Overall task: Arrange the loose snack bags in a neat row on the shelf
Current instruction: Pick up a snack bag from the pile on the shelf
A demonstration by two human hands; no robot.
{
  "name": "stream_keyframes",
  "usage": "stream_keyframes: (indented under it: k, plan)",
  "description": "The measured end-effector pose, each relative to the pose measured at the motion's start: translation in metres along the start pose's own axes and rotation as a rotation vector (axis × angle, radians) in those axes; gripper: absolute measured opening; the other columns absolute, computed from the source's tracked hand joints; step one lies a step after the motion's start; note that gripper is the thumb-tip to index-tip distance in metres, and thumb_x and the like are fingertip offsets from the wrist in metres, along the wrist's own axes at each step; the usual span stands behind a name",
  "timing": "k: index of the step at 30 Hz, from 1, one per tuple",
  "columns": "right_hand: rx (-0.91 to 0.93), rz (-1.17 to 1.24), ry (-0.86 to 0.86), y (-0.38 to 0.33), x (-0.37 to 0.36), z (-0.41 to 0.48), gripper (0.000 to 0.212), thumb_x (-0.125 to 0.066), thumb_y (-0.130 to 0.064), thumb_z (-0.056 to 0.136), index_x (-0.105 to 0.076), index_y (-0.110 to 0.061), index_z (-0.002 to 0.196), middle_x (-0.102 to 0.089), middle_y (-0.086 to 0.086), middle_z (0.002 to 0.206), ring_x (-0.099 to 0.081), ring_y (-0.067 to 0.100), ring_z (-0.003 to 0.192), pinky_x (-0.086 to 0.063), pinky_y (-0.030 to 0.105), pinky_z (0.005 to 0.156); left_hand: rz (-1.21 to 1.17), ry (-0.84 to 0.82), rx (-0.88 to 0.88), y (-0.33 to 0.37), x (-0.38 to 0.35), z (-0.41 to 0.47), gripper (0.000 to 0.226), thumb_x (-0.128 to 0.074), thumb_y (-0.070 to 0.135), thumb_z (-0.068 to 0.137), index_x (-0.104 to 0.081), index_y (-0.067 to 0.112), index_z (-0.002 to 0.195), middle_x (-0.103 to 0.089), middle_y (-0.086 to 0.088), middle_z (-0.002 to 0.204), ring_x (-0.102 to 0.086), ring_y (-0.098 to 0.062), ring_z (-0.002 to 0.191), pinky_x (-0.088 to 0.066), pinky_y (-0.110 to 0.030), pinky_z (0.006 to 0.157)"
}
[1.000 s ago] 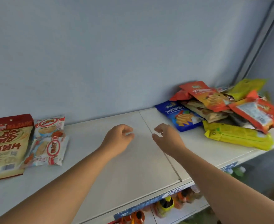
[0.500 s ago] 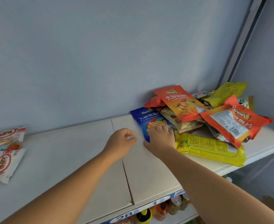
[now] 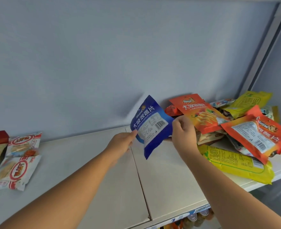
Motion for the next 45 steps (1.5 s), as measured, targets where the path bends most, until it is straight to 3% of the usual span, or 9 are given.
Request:
stream_keyframes:
  k: [5, 8, 16, 21, 28, 31, 36, 42, 45]
  plan:
    - [-0.298, 0.399, -0.078, 0.031, -0.008, -0.017, 0.019, -0.045, -0.011, 0.104, -0.051, -0.010, 0.086, -0.075, 0.014, 0.099, -0.076, 0.033, 0.099, -0.063, 0.050, 0.083, -0.564, -0.189, 0.065, 0.006, -0.006, 0.000, 0.044, -0.068, 0.039, 0.092, -0.060, 0.014, 0.127, -0.074, -0.011, 0.118, -0.072, -0.025, 0.108, -0.060, -0.042, 0.083]
    - [-0.330, 0.132, -0.110, 0.045, -0.006, -0.023, 0.017, -0.048, -0.015, 0.105, -0.055, -0.010, 0.090, -0.075, 0.012, 0.102, -0.075, 0.025, 0.092, -0.062, 0.045, 0.082, -0.534, -0.146, -0.056, 0.012, 0.003, 0.002, 0.041, -0.071, 0.026, 0.091, -0.059, 0.013, 0.127, -0.074, -0.009, 0.119, -0.074, -0.024, 0.104, -0.061, -0.040, 0.074]
    - [-0.214, -0.104, -0.103, 0.057, -0.019, -0.028, 0.016, -0.062, -0.031, 0.102, -0.058, -0.016, 0.102, -0.071, -0.001, 0.105, -0.070, 0.016, 0.101, -0.052, 0.022, 0.064, -0.392, -0.058, -0.158, 0.018, 0.021, -0.001, 0.033, -0.072, 0.026, 0.090, -0.060, 0.017, 0.119, -0.077, -0.002, 0.112, -0.074, -0.024, 0.107, -0.062, -0.047, 0.084]
    - [0.185, -0.383, -0.154, 0.038, -0.039, -0.036, 0.019, -0.071, -0.034, 0.095, -0.059, -0.034, 0.111, -0.057, -0.013, 0.121, -0.052, 0.010, 0.120, -0.047, 0.010, 0.069, -0.333, 0.038, -0.178, 0.023, 0.023, -0.002, 0.037, -0.079, 0.029, 0.085, -0.062, 0.020, 0.116, -0.078, 0.002, 0.109, -0.075, -0.023, 0.102, -0.060, -0.054, 0.088]
    - [0.109, -0.119, -0.383, 0.035, -0.076, -0.039, 0.075, -0.087, -0.036, 0.080, -0.044, -0.034, 0.141, -0.058, -0.012, 0.135, -0.061, 0.009, 0.120, -0.057, 0.015, 0.074, -0.346, -0.078, -0.236, 0.049, 0.002, -0.022, 0.033, -0.075, 0.031, 0.087, -0.065, 0.017, 0.115, -0.078, -0.001, 0.108, -0.075, -0.026, 0.100, -0.063, -0.047, 0.079]
    - [0.062, 0.099, -0.364, 0.032, -0.077, -0.034, 0.047, -0.079, -0.012, 0.089, -0.056, -0.021, 0.129, -0.073, -0.004, 0.111, -0.073, 0.012, 0.099, -0.061, 0.027, 0.076, -0.279, -0.171, -0.263, 0.057, -0.001, -0.031, 0.046, -0.070, 0.047, 0.083, -0.065, 0.019, 0.118, -0.077, 0.001, 0.114, -0.075, -0.021, 0.104, -0.061, -0.041, 0.086]
    - [-0.189, 0.386, -0.380, 0.038, -0.065, -0.032, 0.026, -0.066, 0.004, 0.095, -0.066, -0.022, 0.102, -0.080, -0.006, 0.087, -0.077, 0.018, 0.087, -0.063, 0.033, 0.076, -0.043, 0.188, -0.312, 0.049, 0.030, -0.022, 0.044, -0.078, 0.035, 0.086, -0.057, 0.026, 0.124, -0.063, 0.014, 0.125, -0.061, -0.005, 0.115, -0.052, -0.015, 0.071]
    - [-0.409, 0.422, -0.654, 0.046, -0.069, -0.046, 0.047, -0.078, -0.014, 0.084, -0.060, -0.011, 0.127, -0.078, 0.011, 0.116, -0.076, 0.031, 0.103, -0.062, 0.046, 0.088, -0.198, -0.090, -0.124, 0.025, 0.028, -0.020, 0.035, -0.072, 0.034, 0.090, -0.068, 0.013, 0.118, -0.078, -0.007, 0.112, -0.075, -0.026, 0.103, -0.058, -0.047, 0.093]
    - [-0.412, 0.355, -0.644, 0.050, -0.075, -0.049, 0.043, -0.076, -0.019, 0.090, -0.059, -0.010, 0.129, -0.077, 0.010, 0.119, -0.073, 0.034, 0.112, -0.057, 0.052, 0.099, -0.142, 0.037, -0.148, 0.019, 0.035, -0.023, 0.032, -0.072, 0.039, 0.089, -0.069, 0.018, 0.113, -0.079, 0.000, 0.103, -0.077, -0.021, 0.096, -0.060, -0.048, 0.092]
Point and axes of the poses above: each hand's wrist, its own z-axis towards the middle knuckle, its own x-axis out of the back of the hand, y = z × x, the point moved 6 cm from there along z, towards the middle knuckle
